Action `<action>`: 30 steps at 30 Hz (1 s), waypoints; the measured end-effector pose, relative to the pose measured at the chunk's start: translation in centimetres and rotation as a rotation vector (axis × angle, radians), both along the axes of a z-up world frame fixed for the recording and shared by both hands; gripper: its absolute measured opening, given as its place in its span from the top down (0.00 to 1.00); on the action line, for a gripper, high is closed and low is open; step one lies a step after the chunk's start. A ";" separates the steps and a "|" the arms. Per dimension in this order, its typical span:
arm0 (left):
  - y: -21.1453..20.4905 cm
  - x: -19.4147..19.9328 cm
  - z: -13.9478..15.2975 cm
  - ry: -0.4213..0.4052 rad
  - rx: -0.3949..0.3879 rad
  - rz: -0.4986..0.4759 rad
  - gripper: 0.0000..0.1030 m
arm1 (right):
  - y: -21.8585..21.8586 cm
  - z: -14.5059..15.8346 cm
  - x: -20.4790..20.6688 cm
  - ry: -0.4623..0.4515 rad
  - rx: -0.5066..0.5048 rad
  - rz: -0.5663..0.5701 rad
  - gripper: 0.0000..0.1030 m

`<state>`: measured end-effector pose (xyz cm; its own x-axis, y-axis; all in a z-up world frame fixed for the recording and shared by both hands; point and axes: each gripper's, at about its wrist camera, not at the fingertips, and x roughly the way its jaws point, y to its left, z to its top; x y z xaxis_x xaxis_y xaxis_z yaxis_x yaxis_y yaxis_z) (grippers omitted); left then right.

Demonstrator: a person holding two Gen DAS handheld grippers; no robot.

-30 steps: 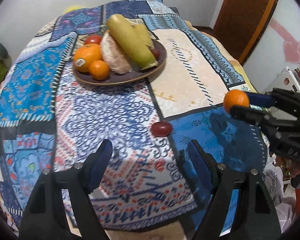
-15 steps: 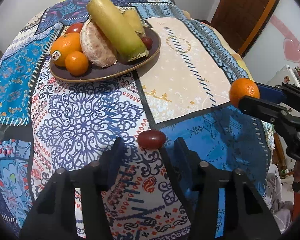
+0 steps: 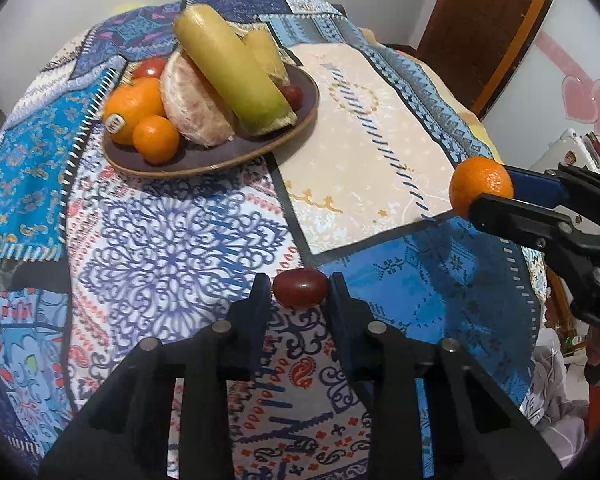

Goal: Organize fruits
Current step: 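Grasp the red date with the left tool while the right tool holds the tangerine, then place the tangerine and date on the purple plate and open both tools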

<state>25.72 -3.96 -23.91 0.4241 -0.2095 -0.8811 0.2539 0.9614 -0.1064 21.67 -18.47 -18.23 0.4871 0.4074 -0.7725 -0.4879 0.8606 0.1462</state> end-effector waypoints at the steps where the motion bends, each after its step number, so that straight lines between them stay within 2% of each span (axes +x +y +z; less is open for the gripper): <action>1: 0.4 0.0 0.3 -0.008 -0.004 0.008 0.71 | 0.1 0.0 0.1 0.000 0.004 -0.001 0.68; 8: 3.5 0.9 2.7 -0.048 -0.073 0.078 0.71 | 1.1 0.6 1.4 -0.018 0.024 0.008 0.68; 16: 5.6 3.0 4.5 -0.111 -0.069 0.135 0.71 | 2.9 1.9 3.5 -0.067 0.039 0.023 0.68; 23: 6.1 5.3 3.8 -0.120 -0.079 0.156 0.71 | 4.2 1.8 5.6 -0.078 0.057 0.033 0.68; 30: 5.6 6.8 2.7 -0.129 -0.080 0.157 0.71 | 4.4 0.5 8.1 -0.069 0.047 0.012 0.68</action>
